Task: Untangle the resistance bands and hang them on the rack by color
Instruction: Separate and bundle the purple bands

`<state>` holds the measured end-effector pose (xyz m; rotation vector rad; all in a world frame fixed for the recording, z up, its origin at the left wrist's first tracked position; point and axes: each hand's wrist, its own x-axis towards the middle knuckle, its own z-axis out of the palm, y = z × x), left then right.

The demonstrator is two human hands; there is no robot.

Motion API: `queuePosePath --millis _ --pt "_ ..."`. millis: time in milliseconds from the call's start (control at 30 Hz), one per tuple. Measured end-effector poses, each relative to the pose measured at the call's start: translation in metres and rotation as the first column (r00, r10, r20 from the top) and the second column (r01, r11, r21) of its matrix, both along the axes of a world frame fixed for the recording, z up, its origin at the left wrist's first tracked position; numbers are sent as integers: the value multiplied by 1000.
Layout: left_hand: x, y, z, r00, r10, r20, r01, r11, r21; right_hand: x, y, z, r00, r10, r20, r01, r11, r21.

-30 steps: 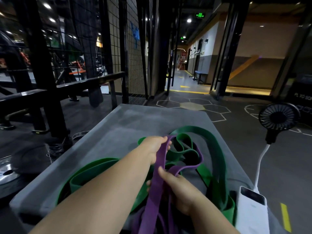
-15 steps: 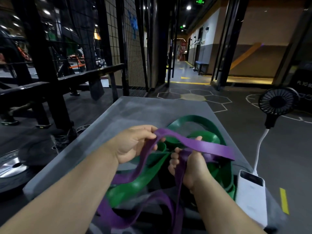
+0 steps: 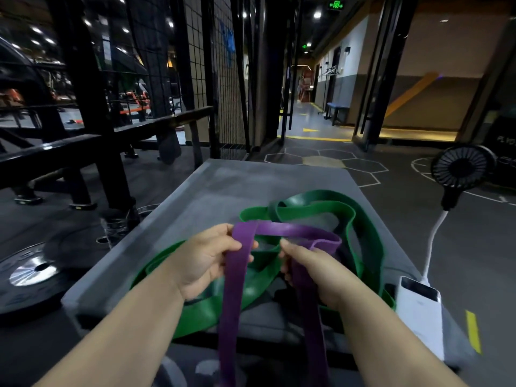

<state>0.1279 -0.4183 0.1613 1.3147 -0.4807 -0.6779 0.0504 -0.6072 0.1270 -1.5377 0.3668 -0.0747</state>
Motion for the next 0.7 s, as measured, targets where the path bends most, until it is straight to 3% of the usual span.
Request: queuePosePath --millis 133,233,400,433,567,700 --pt "-12 2 -9 996 -20 -91 14 998 -60 -9 7 -2 990 19 -140 -68 934 -351" --pt "-18 2 -4 995 -32 -98 22 995 -101 -15 11 -5 993 0 -117 -54 884 -464" --pt "-21 8 4 998 -51 -47 44 990 -132 -24 17 -4 952 12 -305 -203 772 -602" --pt "-20 10 2 999 -33 -34 28 991 -131 -24 17 -3 946 -23 -324 -207 724 -658" --pt "-16 13 -12 994 36 -104 -54 983 -174 -30 24 11 901 -148 -408 -353 296 -887" --pt "-15 9 -21 980 55 -193 -98 970 -224 -31 32 24 895 -177 -410 -373 206 -905"
